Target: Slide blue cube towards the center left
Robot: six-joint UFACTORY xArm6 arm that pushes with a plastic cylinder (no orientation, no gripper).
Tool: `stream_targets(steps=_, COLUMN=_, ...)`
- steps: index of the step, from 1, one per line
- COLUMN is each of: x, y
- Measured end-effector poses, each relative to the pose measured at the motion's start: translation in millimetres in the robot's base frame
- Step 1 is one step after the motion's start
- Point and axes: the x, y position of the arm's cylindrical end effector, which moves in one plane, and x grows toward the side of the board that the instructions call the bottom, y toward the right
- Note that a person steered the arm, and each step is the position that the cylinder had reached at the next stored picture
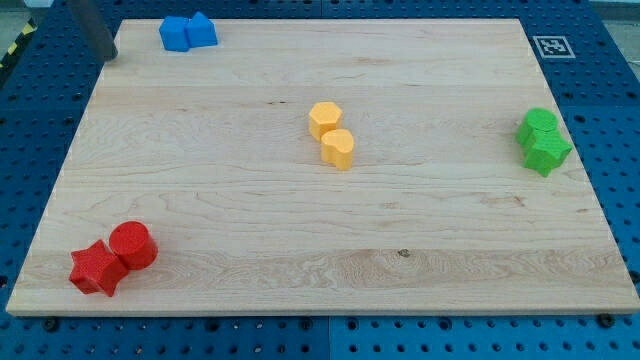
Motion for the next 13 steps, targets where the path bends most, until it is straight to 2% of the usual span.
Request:
stream_targets(steps=1, x=-50.9, y=6.5)
stream_targets(steps=2, x=-56.2, y=20.4)
stream_targets(steps=4, x=-53.0, y=85.4)
stream_targets(steps=5, x=-23.0, y=85.5)
stream_targets(steps=10, x=49.3, y=107.6)
stream_targets(steps=13, x=74.1, y=149.0)
